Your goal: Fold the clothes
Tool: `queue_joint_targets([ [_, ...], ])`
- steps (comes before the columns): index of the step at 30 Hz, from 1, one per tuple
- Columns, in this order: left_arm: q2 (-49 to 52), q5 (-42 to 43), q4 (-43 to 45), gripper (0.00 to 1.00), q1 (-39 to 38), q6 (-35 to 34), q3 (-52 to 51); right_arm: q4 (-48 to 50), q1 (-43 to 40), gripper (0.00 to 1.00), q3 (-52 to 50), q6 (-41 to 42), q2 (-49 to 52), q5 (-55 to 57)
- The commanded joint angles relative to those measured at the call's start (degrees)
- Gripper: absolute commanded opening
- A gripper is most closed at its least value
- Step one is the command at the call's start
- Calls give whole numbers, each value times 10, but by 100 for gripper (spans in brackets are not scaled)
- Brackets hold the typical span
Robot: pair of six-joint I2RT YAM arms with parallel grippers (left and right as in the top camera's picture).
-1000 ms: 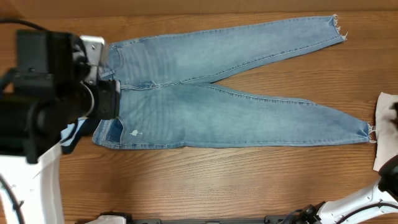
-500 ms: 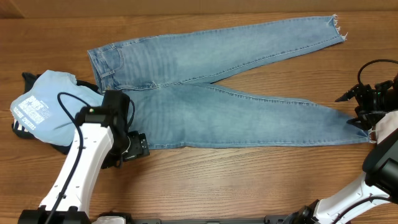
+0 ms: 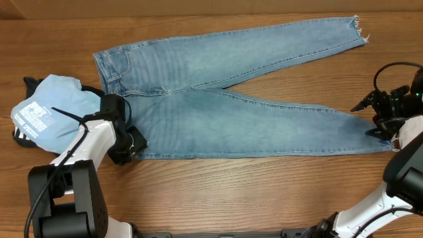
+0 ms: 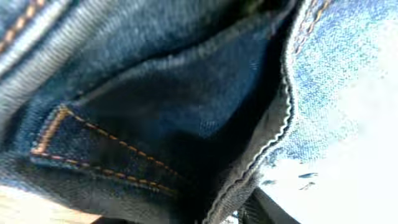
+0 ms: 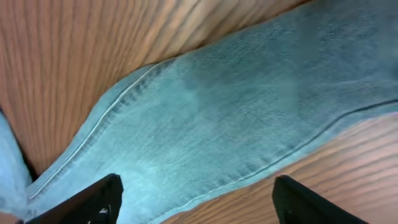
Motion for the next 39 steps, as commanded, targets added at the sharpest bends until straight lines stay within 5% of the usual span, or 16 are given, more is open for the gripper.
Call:
queue_joint_targets([
  [1,40,-10,12,21,4,12,-17,12,-19,91,-15,60,-23,93],
  [9,40,3,8,23,4,42,-10,134,-116,88,-172,60,-23,37],
  [14,40,18,1,21,4,86,-7,234,-104,73,-218,48,-23,-49],
  [15,40,23,-10,20,4,92,1,240,-104,68,-218,41,-23,-63],
  [18,38,31,-58,19,4,115,49,237,-105,26,-218,41,-24,-64],
  [21,38,27,-134,18,4,134,126,237,-108,4,-215,42,-45,-64],
  [28,-2,27,-263,14,1,166,231,169,-166,4,-130,106,-175,-64],
  [39,-253,27,-462,16,-1,207,234,35,-263,4,45,116,-261,-71],
])
